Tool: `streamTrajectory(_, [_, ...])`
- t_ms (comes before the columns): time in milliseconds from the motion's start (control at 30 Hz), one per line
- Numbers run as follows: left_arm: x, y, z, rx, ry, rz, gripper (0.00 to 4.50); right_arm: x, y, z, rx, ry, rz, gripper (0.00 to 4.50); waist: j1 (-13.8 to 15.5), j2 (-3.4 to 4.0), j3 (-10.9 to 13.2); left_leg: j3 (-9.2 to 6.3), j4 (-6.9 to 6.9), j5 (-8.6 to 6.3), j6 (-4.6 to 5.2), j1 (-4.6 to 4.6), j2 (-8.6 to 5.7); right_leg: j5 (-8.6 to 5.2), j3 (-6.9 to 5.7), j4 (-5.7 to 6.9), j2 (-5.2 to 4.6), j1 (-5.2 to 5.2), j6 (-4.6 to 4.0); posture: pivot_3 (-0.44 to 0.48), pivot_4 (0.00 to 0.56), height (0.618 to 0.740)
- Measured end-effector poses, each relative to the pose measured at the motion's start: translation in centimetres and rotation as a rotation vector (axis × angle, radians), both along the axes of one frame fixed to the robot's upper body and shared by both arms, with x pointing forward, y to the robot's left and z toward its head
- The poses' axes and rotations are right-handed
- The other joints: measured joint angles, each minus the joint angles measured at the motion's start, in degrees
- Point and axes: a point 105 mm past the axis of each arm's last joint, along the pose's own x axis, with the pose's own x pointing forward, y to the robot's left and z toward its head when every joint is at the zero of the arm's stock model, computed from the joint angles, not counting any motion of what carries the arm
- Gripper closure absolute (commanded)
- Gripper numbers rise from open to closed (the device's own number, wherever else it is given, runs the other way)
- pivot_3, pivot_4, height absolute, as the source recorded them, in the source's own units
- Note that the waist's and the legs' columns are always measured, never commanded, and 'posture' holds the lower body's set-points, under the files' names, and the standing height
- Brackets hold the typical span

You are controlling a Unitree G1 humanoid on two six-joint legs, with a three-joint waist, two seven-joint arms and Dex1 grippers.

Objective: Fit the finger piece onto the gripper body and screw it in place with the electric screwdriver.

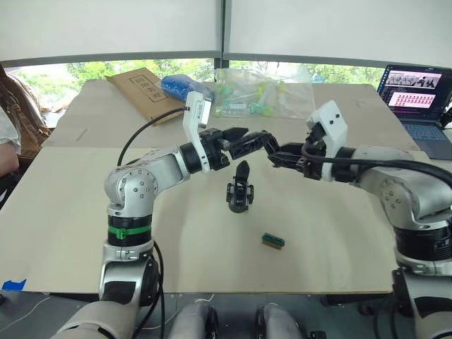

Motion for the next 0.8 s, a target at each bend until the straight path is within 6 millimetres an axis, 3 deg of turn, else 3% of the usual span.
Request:
streamTrajectory(100, [0.8,0.3,0.4,-0.03,0.034,0.057,0.9,-0.2,0.8,0.6,0.02,-0.047,0.002,3.36,-0.04,0.0,0.0,0.01,0.0,0.01,0.02,0.01,-0.03,0.01,0.01,0.01,0.0,0.02,0.01,0.0,0.15,0.732])
streamTrajectory(167, [1.1,0.3,0.3,-0.064,0.069,0.067,1.81,-0.3,1.1,0.7,0.025,-0.076,0.005,3.36,-0.1,0.0,0.0,0.01,-0.01,0.02,0.0,0.02,-0.03,0.01,0.01,0.01,0.01,0.0,0.01,0.0,0.15,0.732])
streamTrajectory(333, [1.2,0.4,0.2,-0.095,0.114,0.061,1.88,-0.5,1.7,0.4,0.014,-0.111,0.019,3.36,-0.32,0.0,0.0,0.02,-0.05,0.03,-0.01,0.02,-0.02,0.01,0.0,0.02,0.04,-0.02,0.0,0.0,0.15,0.732])
streamTrajectory(367, [1.2,0.4,0.1,-0.096,0.119,0.063,2.09,-0.5,1.7,0.4,0.012,-0.114,0.018,3.36,-0.32,0.0,0.0,0.03,-0.05,0.03,-0.01,0.02,-0.03,0.01,0.0,0.02,0.04,-0.02,0.0,0.0,0.15,0.732])
streamTrajectory(567, [0.9,0.1,0.5,-0.126,0.126,0.047,4.49,-0.5,2.0,0.3,0.007,-0.12,0.021,3.36,-0.34,0.0,0.0,0.03,-0.05,0.03,-0.01,0.02,-0.03,0.01,0.0,0.01,0.04,-0.02,0.0,0.0,0.15,0.732])
streamTrajectory(767, [0.8,0.0,0.6,-0.136,0.131,0.04,4.5,-0.4,2.0,0.5,0.003,-0.142,0.01,3.36,-0.36,0.0,0.0,0.03,-0.05,0.03,-0.02,0.03,-0.03,0.01,0.0,0.01,0.05,-0.02,0.0,0.0,0.15,0.732])
streamTrajectory(800, [0.8,0.0,0.6,-0.136,0.13,0.037,4.5,-0.4,2.0,0.5,0.002,-0.145,0.01,2.86,-0.36,0.0,0.0,0.03,-0.05,0.03,-0.02,0.03,-0.03,0.01,0.0,0.01,0.05,-0.02,0.0,0.0,0.15,0.732])
